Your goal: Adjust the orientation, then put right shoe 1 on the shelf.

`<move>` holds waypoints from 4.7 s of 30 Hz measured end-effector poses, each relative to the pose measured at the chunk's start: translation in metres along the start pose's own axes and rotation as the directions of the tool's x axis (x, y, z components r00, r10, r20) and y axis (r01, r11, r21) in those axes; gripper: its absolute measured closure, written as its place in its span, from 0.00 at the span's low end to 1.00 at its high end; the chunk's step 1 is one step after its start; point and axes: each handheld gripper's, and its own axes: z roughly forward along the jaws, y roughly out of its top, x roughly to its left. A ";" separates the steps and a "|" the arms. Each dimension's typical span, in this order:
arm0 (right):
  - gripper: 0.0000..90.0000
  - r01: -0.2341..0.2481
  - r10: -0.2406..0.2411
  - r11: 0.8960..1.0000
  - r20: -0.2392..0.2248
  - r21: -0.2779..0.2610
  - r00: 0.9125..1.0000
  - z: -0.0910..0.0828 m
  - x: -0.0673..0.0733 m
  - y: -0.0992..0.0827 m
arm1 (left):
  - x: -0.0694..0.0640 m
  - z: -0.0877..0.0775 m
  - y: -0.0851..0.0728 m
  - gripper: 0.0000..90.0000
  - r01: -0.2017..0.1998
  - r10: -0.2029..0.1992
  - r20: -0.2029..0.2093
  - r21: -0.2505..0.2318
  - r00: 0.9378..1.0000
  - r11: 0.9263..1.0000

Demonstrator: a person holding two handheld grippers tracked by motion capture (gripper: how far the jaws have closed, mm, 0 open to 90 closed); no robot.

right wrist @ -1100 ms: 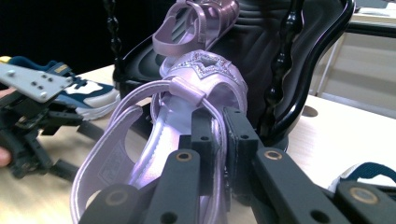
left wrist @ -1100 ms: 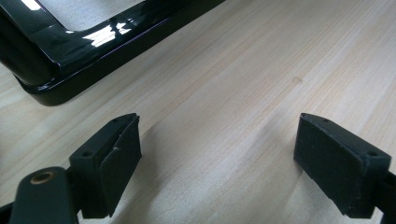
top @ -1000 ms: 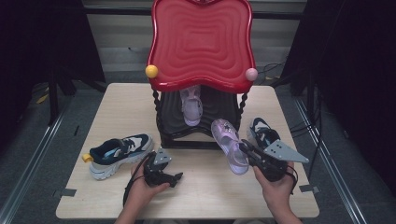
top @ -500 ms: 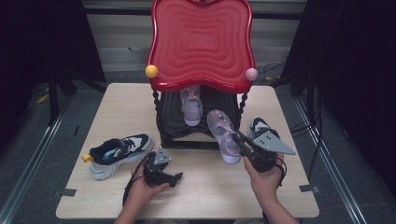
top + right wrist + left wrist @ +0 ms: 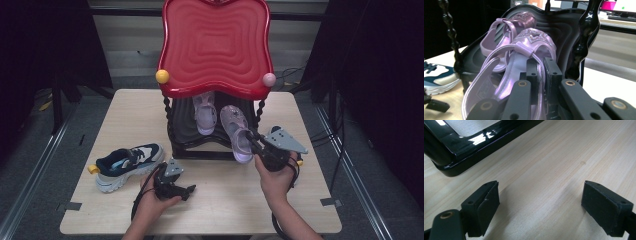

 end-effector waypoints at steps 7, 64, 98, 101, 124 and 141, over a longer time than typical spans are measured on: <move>0.93 -0.009 0.009 1.000 0.039 -0.011 0.999 0.012 0.002 -0.003 | 0.000 0.000 0.000 0.16 0.000 0.000 0.000 0.000 1.000 1.000; 0.93 0.027 -0.011 0.998 0.281 -0.053 0.960 0.097 0.023 0.010 | 0.000 0.000 0.000 0.16 -0.010 0.010 -0.001 0.005 1.000 1.000; 0.88 0.058 -0.057 0.998 0.236 0.004 0.970 0.104 0.024 0.000 | 0.000 0.000 0.000 0.16 -0.011 0.011 -0.002 0.005 1.000 1.000; 0.84 0.053 -0.054 0.999 0.226 0.007 0.973 0.103 0.024 0.000 | 0.000 0.000 0.000 0.16 -0.011 0.011 -0.002 0.005 1.000 1.000; 0.53 0.080 -0.082 0.997 0.118 0.021 0.990 0.082 0.029 0.007 | 0.000 0.000 0.000 0.16 -0.011 0.011 -0.002 0.005 1.000 1.000; 0.33 0.031 -0.032 0.998 0.012 0.056 0.999 0.060 0.019 0.008 | 0.000 0.000 0.000 0.16 -0.011 0.011 -0.001 0.003 1.000 1.000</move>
